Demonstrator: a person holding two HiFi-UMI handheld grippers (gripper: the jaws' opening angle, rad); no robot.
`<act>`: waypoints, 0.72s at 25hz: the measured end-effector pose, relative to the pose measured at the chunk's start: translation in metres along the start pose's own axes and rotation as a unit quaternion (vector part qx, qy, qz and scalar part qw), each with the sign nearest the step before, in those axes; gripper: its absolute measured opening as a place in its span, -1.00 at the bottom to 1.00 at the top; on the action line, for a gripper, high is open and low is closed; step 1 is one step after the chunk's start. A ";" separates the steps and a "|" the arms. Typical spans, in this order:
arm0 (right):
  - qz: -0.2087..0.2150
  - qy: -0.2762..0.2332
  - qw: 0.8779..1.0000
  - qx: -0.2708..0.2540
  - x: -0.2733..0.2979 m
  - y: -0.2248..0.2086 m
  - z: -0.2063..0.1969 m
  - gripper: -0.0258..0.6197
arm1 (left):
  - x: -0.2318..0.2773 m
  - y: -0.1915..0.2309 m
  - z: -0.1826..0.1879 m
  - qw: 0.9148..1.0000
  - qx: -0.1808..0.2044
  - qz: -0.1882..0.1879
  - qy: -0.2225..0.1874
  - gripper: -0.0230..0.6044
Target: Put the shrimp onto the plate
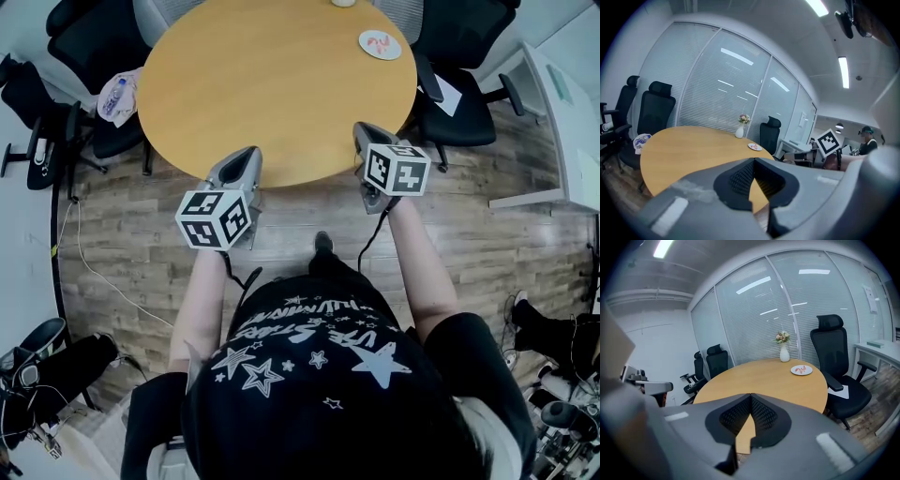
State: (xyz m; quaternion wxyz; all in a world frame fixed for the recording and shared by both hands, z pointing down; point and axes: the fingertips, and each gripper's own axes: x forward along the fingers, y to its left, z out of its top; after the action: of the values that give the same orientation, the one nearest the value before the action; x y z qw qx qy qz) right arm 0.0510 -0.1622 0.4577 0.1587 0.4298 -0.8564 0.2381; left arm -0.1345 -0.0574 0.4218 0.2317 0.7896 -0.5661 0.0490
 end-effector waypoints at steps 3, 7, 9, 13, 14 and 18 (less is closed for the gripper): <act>-0.005 -0.005 1.000 -0.006 -0.011 0.015 -0.001 -0.92 | -0.016 -0.001 -0.002 1.000 0.000 -0.007 -0.005 -0.92; -0.014 -0.014 1.000 -0.010 -0.024 0.029 -0.002 -0.92 | -0.033 -0.001 0.000 1.000 0.002 -0.016 -0.016 -0.92; -0.016 -0.016 1.000 -0.009 -0.031 0.037 -0.005 -0.92 | -0.043 -0.001 -0.002 1.000 0.003 -0.020 -0.017 -0.92; -0.019 -0.020 1.000 -0.005 -0.044 0.053 -0.015 -0.92 | -0.062 -0.003 -0.006 0.999 0.010 -0.025 -0.018 -0.92; -0.020 -0.021 1.000 -0.004 -0.047 0.056 -0.016 -0.92 | -0.066 -0.004 -0.005 0.999 0.011 -0.027 -0.020 -0.92; -0.024 -0.025 0.999 -0.003 -0.059 0.072 -0.024 -0.92 | -0.084 -0.005 -0.007 0.999 0.014 -0.034 -0.026 -0.92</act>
State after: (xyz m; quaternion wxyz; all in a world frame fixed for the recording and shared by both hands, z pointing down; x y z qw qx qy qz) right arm 0.0282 -0.0731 0.4304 0.1443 0.4558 -0.8502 0.2205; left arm -0.1584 0.0200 0.3978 0.2078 0.8122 -0.5443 0.0287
